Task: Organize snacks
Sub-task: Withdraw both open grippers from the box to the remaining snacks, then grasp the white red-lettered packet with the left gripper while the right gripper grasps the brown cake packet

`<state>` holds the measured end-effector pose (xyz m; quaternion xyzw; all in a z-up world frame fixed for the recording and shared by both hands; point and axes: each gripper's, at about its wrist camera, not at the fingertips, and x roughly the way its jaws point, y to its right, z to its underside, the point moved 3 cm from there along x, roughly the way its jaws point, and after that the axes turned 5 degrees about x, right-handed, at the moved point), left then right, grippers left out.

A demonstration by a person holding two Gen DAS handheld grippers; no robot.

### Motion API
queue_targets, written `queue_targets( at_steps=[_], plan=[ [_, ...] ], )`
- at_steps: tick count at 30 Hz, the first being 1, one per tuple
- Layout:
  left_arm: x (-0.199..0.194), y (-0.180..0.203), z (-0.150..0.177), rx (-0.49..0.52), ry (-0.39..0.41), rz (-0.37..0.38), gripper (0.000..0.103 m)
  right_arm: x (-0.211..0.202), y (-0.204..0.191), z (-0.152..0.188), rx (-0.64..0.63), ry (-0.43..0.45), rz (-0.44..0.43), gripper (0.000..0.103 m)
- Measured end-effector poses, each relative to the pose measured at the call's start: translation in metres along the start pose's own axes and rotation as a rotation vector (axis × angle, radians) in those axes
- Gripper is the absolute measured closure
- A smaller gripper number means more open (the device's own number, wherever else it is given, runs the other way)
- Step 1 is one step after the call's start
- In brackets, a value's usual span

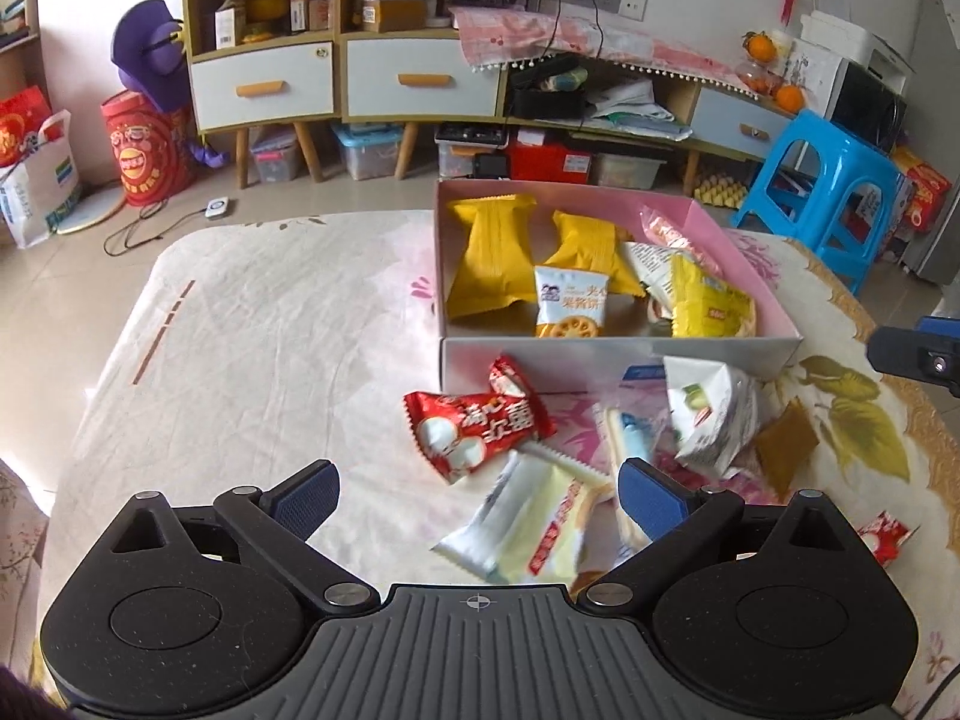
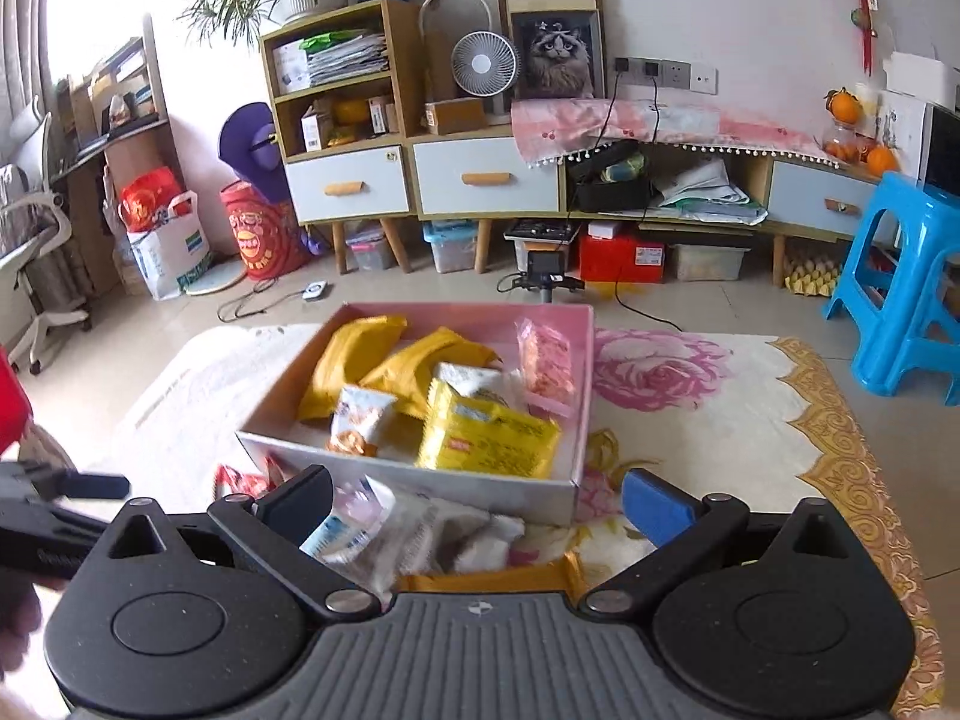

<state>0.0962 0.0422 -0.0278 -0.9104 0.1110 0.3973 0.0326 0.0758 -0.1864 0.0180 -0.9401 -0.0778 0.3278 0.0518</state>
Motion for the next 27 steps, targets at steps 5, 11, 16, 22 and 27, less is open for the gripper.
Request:
queue_targets(
  at_steps=[5,11,16,22,27],
  plan=[
    [0.014,-0.010,0.017,0.049,0.046,0.046,0.003,-0.003,0.007,0.020,-0.052,-0.019,-0.003,0.008],
    [0.034,-0.022,0.032,0.037,0.021,0.105,0.003,-0.004,0.010,0.049,-0.151,-0.041,-0.018,0.008],
    [0.036,-0.014,0.035,0.085,0.024,0.166,0.004,0.001,0.007,0.070,-0.227,-0.083,-0.052,0.008],
    [0.044,0.000,0.037,0.158,0.011,0.177,0.006,0.010,-0.003,0.086,-0.335,-0.114,-0.080,0.008],
    [0.049,0.009,0.037,0.219,0.007,0.154,0.011,0.016,-0.007,0.089,-0.378,-0.128,-0.094,0.008]
  ],
)
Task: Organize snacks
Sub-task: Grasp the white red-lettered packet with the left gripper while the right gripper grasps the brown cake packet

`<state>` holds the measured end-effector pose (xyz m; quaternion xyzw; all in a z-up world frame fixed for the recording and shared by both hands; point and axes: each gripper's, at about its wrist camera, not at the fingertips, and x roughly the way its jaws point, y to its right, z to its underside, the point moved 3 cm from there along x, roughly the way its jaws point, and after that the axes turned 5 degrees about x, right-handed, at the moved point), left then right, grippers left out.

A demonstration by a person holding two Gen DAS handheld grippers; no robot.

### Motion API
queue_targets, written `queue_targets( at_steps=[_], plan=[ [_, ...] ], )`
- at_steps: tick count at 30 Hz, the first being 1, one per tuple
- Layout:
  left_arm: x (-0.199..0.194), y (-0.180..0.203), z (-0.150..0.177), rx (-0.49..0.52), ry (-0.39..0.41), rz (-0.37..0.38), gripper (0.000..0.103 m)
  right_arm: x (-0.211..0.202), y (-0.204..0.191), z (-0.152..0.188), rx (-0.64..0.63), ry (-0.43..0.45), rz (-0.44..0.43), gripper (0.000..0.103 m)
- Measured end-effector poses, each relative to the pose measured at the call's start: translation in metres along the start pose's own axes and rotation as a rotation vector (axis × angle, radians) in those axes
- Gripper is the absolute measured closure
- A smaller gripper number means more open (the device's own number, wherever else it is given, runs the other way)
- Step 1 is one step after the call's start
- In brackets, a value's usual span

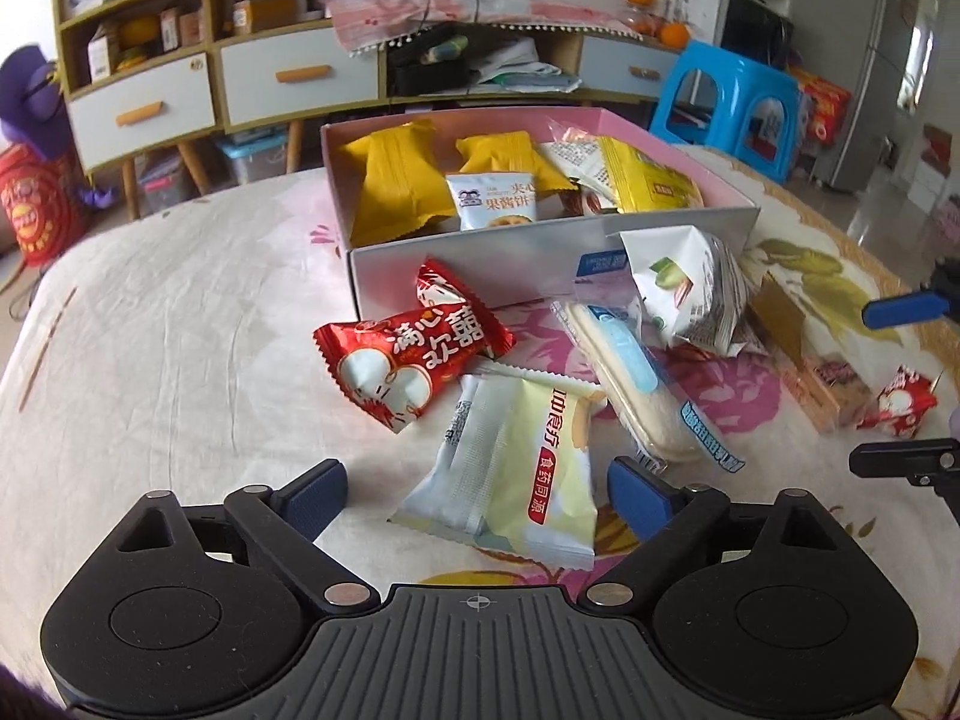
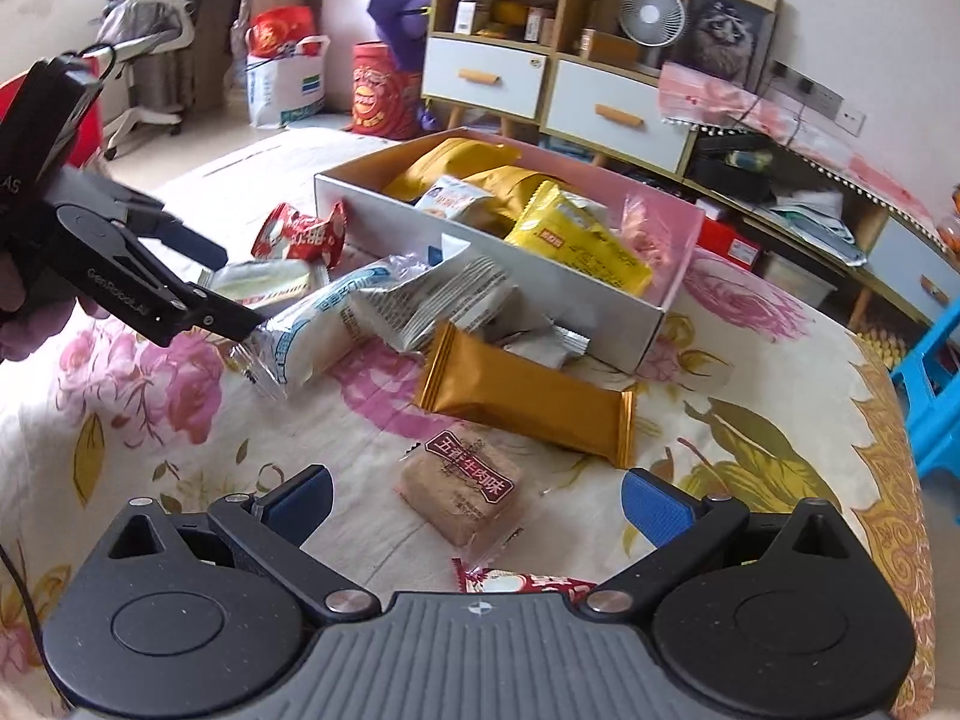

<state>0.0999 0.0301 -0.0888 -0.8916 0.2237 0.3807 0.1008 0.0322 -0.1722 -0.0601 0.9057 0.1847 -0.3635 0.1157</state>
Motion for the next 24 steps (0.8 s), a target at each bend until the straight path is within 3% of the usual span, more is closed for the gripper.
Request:
queue_targets(
  at_steps=[18,24],
  plan=[
    [0.000,0.012,-0.012,0.032,-0.042,-0.027,0.048,0.017,0.001,-0.004,0.027,-0.053,-0.030,0.030],
    [-0.003,0.014,-0.014,0.017,-0.082,-0.027,0.054,0.021,-0.001,-0.010,0.034,-0.064,-0.045,0.038]
  ],
)
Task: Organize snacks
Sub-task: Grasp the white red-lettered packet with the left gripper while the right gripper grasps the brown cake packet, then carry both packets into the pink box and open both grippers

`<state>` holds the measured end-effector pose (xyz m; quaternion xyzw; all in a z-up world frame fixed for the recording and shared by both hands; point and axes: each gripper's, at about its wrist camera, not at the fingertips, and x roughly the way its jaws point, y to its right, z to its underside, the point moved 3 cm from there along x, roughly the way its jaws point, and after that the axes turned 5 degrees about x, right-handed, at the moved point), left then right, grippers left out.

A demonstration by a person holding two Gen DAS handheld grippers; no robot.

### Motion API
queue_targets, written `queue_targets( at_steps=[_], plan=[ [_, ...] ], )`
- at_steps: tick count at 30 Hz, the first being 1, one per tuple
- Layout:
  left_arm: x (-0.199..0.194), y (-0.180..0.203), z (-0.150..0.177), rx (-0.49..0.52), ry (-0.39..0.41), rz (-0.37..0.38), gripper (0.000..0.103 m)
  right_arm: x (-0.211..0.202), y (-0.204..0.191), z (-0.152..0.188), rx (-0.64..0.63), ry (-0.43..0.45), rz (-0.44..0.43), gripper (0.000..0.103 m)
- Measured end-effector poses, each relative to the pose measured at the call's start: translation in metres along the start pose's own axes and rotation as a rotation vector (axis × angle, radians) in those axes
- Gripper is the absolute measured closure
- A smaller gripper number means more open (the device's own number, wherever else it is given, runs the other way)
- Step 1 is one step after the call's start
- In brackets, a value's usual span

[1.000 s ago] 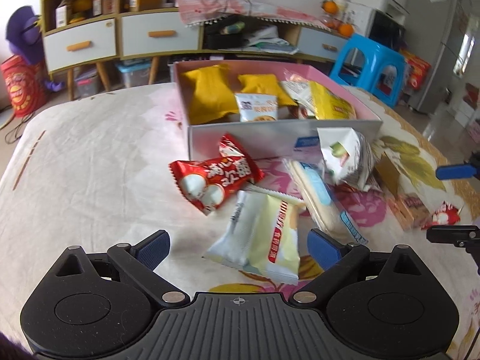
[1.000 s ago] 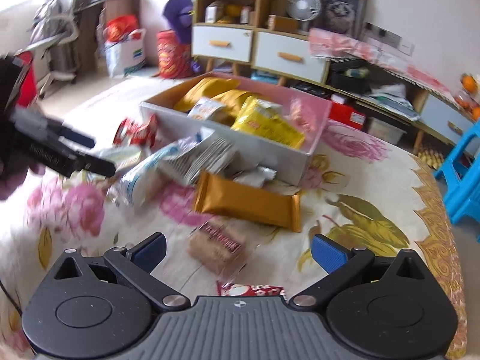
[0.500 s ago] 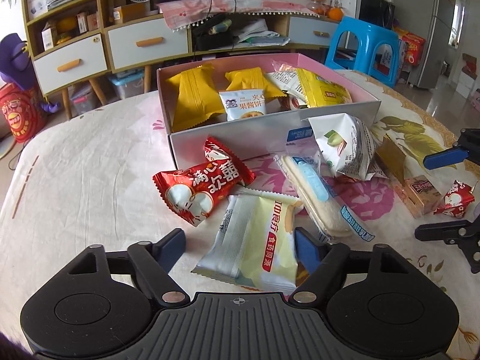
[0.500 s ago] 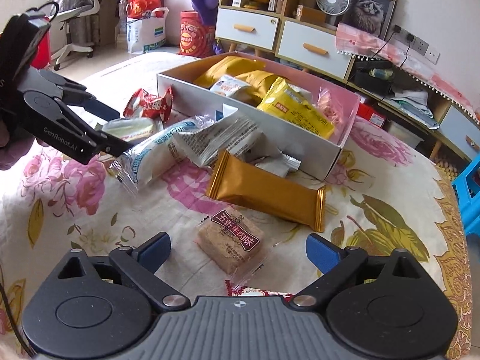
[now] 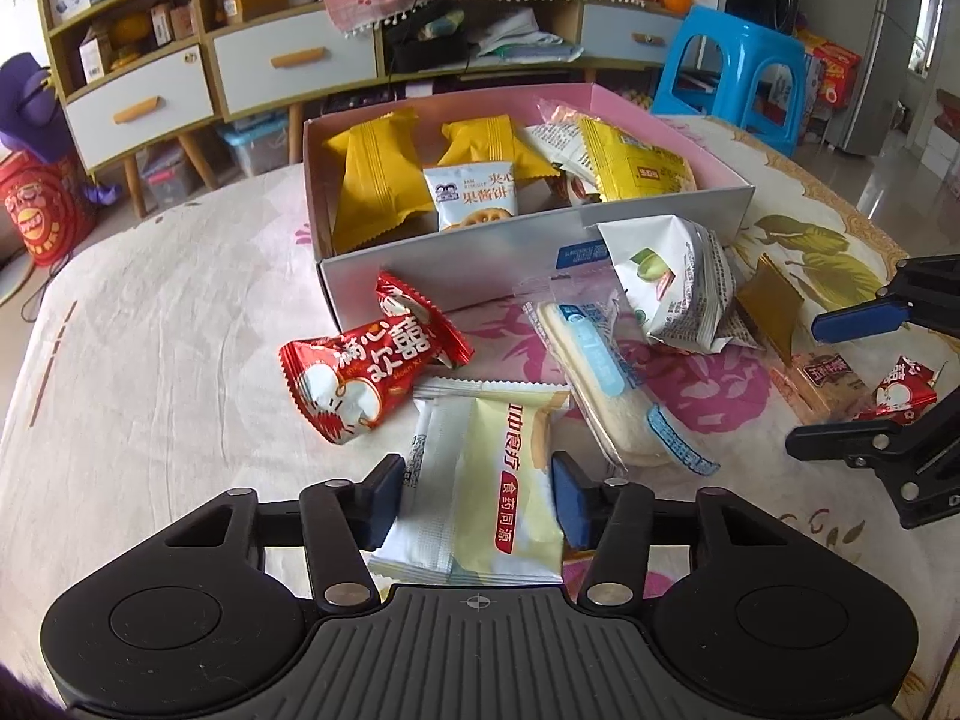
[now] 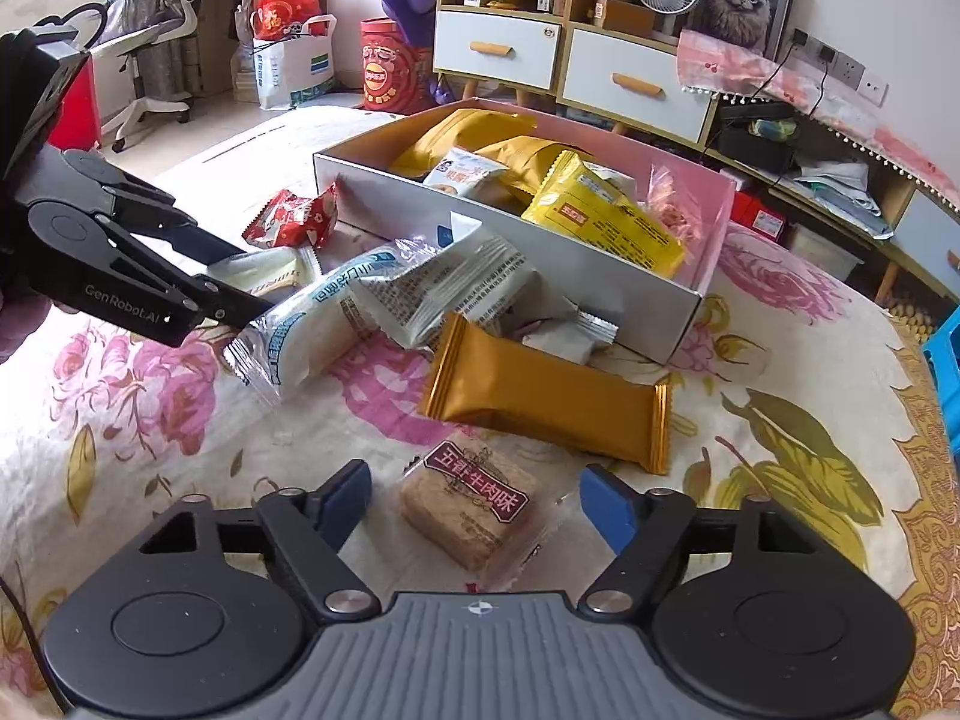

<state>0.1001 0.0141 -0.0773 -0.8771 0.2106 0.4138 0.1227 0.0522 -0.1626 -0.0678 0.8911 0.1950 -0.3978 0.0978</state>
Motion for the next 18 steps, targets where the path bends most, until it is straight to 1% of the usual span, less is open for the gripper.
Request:
queue_targets(
  at_steps=[6,7,12,14,18],
  plan=[
    [-0.005,-0.006,0.005,-0.014,-0.013,0.025,0.054,-0.001,-0.007,-0.002,-0.021,0.008,0.005,0.044],
    [-0.006,-0.008,0.006,-0.023,-0.015,0.027,0.054,-0.001,-0.007,-0.004,-0.021,0.007,0.004,0.048],
    [-0.009,-0.014,0.008,-0.050,-0.038,0.013,0.054,0.000,-0.015,-0.008,-0.030,-0.007,0.018,0.051],
    [-0.010,-0.017,0.008,-0.062,-0.045,0.008,0.054,-0.001,-0.021,-0.010,-0.042,-0.007,0.014,0.057],
    [-0.010,-0.020,0.009,-0.072,-0.050,0.002,0.054,-0.003,-0.032,-0.012,-0.061,-0.020,-0.015,0.057]
  ],
)
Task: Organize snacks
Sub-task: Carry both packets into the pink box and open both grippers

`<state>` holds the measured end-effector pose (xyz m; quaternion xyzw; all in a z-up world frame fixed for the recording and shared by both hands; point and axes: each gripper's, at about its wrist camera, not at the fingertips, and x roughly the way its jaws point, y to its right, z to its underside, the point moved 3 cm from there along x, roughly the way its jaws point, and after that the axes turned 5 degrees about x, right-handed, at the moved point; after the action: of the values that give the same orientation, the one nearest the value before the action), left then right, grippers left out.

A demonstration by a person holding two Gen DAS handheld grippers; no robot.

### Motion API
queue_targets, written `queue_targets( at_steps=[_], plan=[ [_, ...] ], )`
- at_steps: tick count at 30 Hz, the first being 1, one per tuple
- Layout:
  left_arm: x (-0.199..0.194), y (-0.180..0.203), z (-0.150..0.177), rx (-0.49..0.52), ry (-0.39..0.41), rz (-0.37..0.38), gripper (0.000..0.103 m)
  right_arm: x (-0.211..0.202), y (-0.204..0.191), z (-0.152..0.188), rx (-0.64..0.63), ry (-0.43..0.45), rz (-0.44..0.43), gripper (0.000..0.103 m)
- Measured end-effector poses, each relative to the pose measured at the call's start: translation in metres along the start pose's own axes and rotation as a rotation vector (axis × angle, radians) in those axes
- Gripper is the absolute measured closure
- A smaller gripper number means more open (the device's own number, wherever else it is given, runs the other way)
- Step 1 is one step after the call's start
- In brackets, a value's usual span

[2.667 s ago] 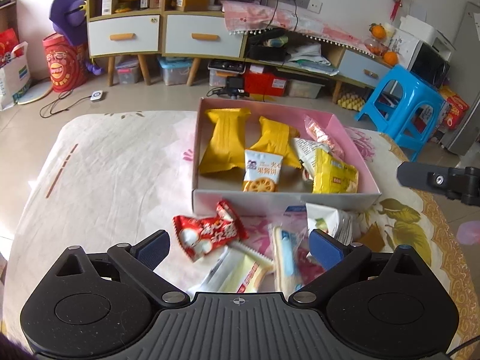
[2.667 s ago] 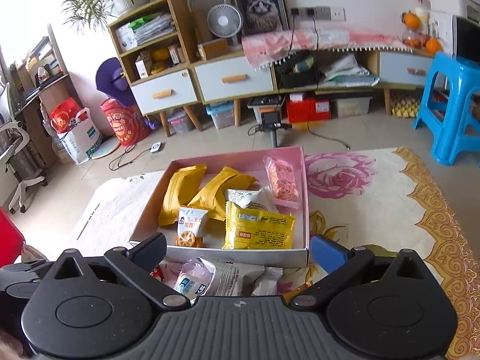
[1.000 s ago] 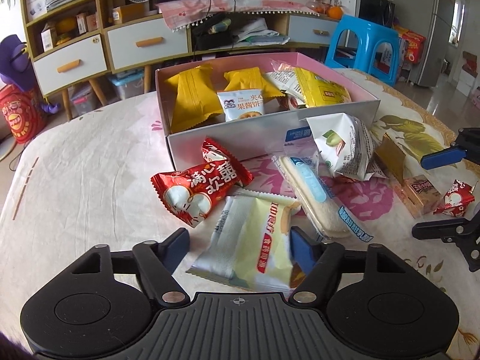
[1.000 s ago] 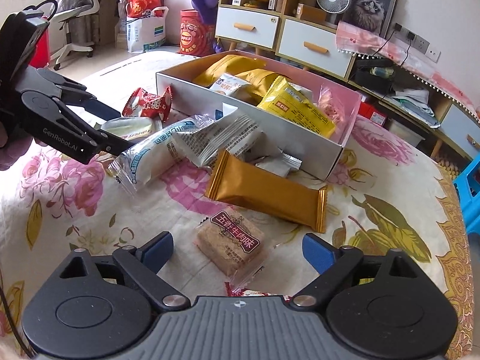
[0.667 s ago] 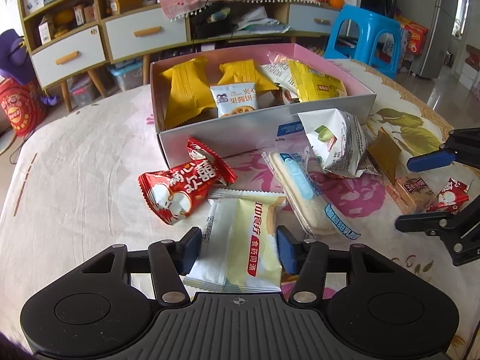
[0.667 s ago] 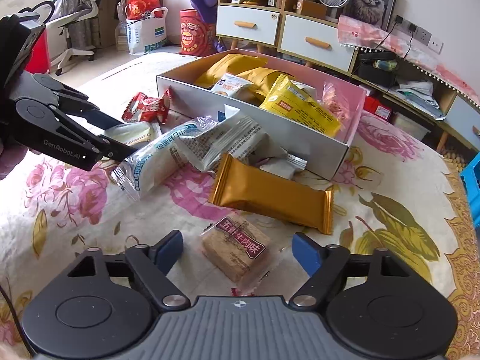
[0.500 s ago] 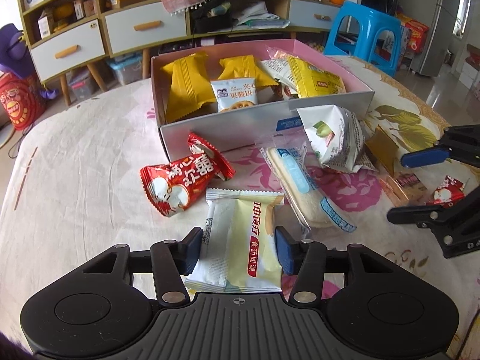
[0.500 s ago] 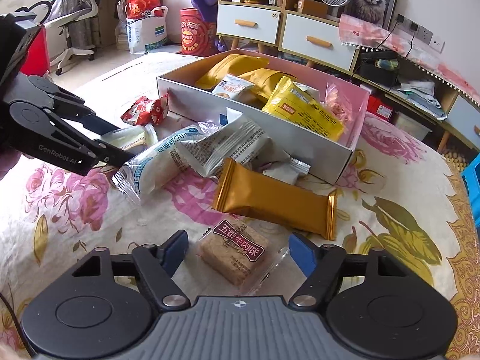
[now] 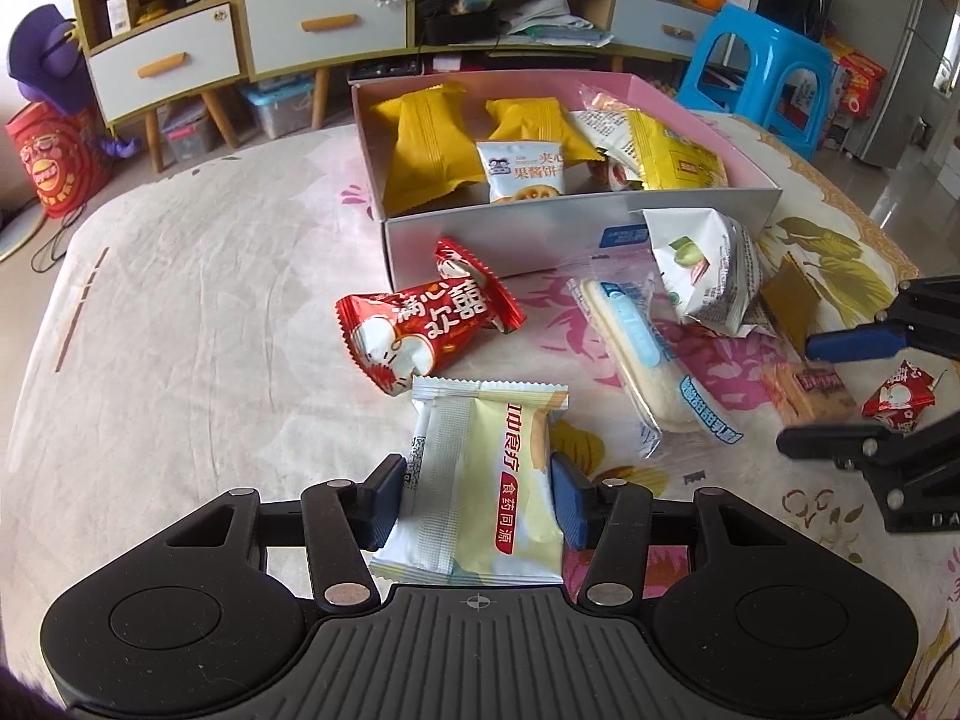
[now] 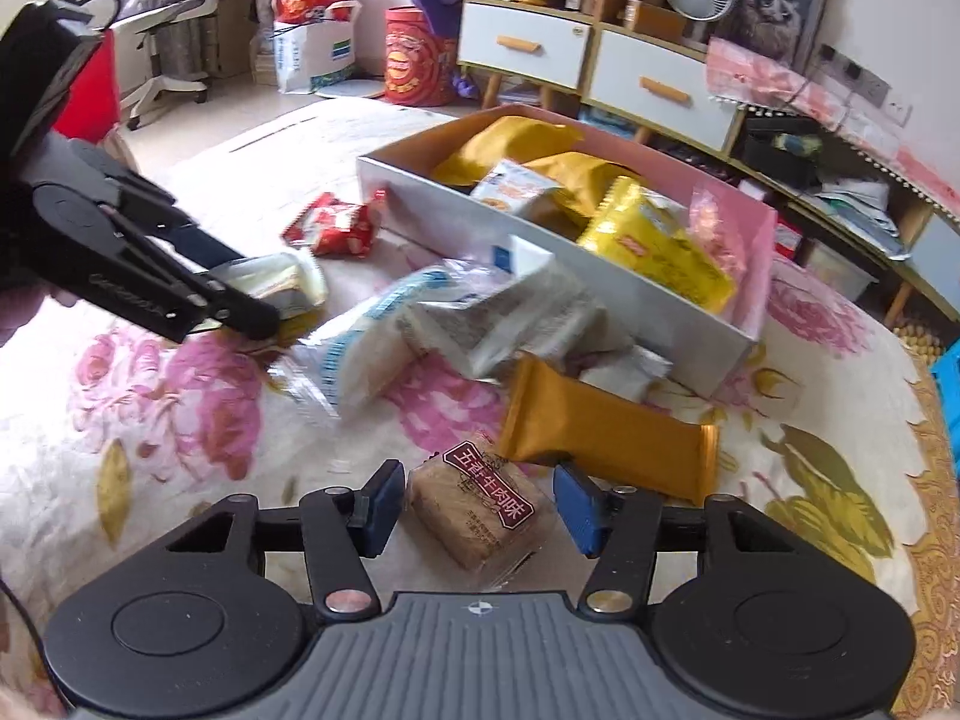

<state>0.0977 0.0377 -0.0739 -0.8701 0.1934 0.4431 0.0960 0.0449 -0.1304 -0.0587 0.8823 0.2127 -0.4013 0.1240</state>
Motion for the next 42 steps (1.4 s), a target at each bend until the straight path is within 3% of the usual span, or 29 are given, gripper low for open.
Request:
queue_targets(
  at_steps=[7,13,19,23,26,42],
  plan=[
    [0.000,-0.001,0.004,0.044,0.031,0.018,0.051,-0.003,-0.015,-0.001,-0.029,0.000,-0.023,0.052],
    [0.004,0.001,0.004,0.059,0.059,0.034,0.036,-0.002,-0.016,0.003,-0.045,-0.004,-0.025,0.048],
    [0.005,0.006,0.003,0.083,0.045,0.004,0.036,-0.002,-0.016,0.002,-0.042,-0.004,-0.025,0.048],
    [0.005,0.007,0.002,0.067,0.037,-0.007,0.041,0.000,-0.019,0.003,-0.064,-0.002,-0.022,0.051],
    [0.003,0.008,0.001,0.053,0.035,-0.020,0.055,-0.003,-0.021,0.000,-0.064,0.001,-0.031,0.058],
    [-0.011,0.015,-0.004,0.005,0.012,-0.027,0.059,-0.018,-0.021,-0.017,-0.027,0.024,-0.025,0.061]
  ],
)
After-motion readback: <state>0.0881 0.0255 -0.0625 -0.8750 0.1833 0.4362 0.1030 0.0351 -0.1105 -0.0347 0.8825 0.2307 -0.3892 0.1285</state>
